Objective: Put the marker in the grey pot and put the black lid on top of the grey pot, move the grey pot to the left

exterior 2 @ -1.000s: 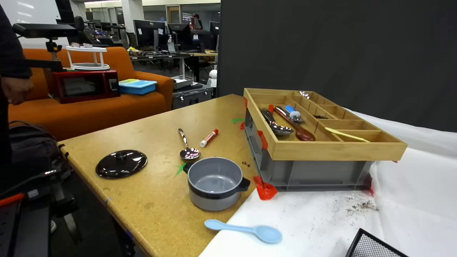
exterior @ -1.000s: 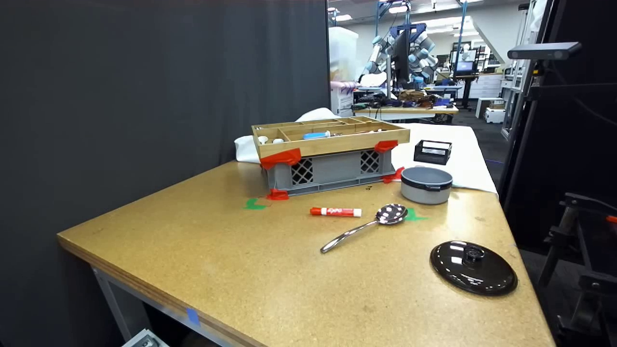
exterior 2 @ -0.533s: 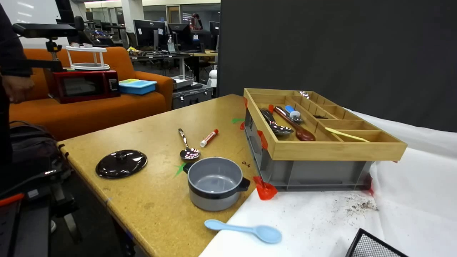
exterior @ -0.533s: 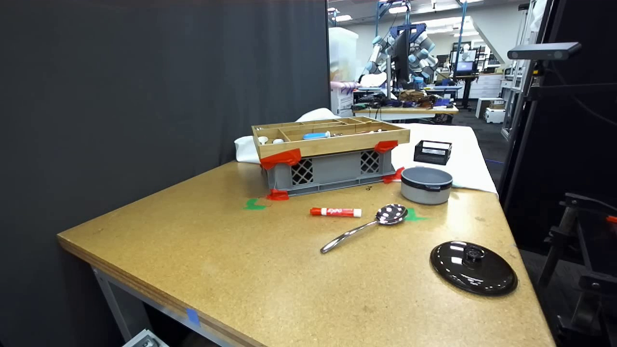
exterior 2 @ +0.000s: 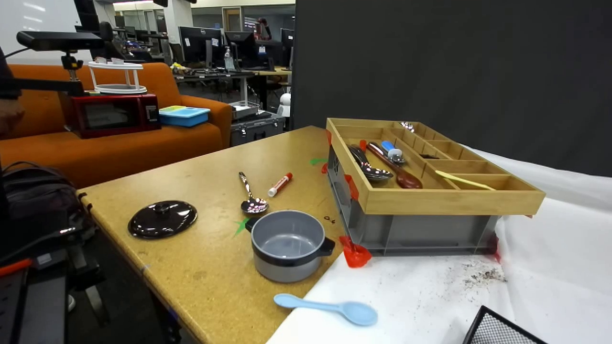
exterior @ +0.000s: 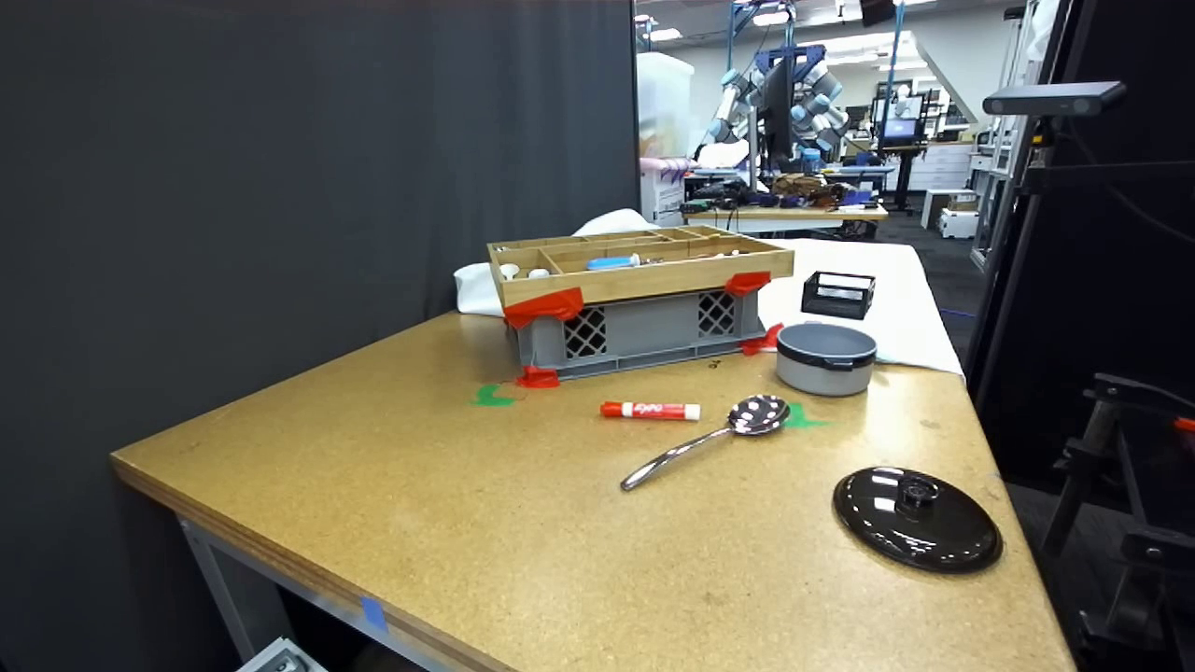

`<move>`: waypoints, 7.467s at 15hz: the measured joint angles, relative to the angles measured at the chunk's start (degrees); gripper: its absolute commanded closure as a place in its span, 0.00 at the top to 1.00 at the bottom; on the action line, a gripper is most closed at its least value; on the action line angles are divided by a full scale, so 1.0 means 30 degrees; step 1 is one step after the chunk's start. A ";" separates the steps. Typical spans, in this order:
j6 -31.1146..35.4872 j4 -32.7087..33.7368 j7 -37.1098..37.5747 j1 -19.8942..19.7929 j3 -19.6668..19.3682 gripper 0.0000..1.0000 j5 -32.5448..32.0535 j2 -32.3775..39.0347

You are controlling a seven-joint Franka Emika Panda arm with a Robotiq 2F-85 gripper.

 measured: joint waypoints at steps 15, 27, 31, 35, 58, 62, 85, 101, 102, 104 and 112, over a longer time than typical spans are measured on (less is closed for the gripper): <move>0.7373 -0.6907 -1.0937 0.0174 -0.2113 1.00 -0.1574 -0.0673; 1.0420 -0.4559 -1.2956 0.0266 -0.2243 1.00 -0.0817 0.2666; 1.0421 -0.4417 -1.2918 0.0265 -0.2241 1.00 -0.0808 0.2784; 1.1412 -0.4421 -1.3068 0.0264 -0.2207 1.00 0.0139 0.3643; 2.0002 0.2040 -0.2814 0.1549 -0.3394 1.00 -0.2718 1.6248; 1.9990 0.2492 -0.2798 0.1524 -0.3424 0.73 -0.2718 1.7067; 2.0273 -0.0778 -0.4986 -0.1926 -0.0120 0.05 -0.0782 1.3891; 1.9126 -0.7386 -0.9232 -0.6013 -0.2305 0.05 0.4837 0.6358; 1.9110 -0.7482 -0.9205 -0.6005 -0.2699 0.05 0.4646 0.6305; 1.9115 -0.7671 -0.9138 -0.6010 -0.3432 0.05 0.4297 0.6309; 1.6830 -0.7588 -0.9139 -0.5972 -0.4349 0.05 0.4070 0.6987</move>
